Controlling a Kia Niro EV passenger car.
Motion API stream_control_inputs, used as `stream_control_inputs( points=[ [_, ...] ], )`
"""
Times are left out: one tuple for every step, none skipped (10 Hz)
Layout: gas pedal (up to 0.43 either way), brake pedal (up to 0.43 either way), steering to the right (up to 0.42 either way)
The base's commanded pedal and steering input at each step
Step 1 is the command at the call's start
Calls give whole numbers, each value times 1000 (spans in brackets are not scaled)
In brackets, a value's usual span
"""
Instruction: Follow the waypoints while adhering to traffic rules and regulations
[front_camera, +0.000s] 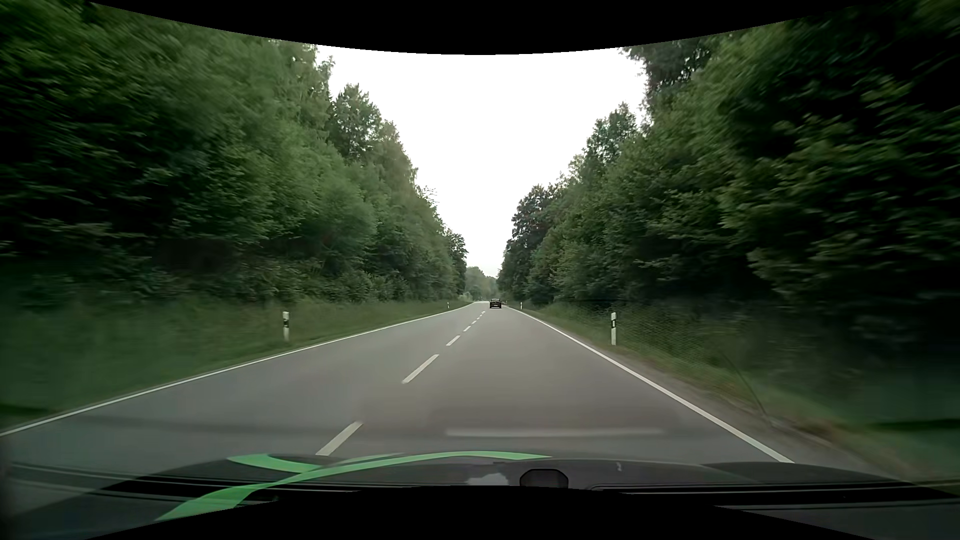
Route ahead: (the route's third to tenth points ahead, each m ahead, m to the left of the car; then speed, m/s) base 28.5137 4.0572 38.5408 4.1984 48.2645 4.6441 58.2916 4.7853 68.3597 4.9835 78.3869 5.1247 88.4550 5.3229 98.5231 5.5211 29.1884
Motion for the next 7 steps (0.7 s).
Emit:
stream_control_inputs(
  points=[
    [441, 0, -4],
    [441, 0, -4],
    [441, 0, -4],
    [449, 0, -5],
    [441, 0, -5],
    [390, 0, -5],
    [350, 0, -5]
  ],
)
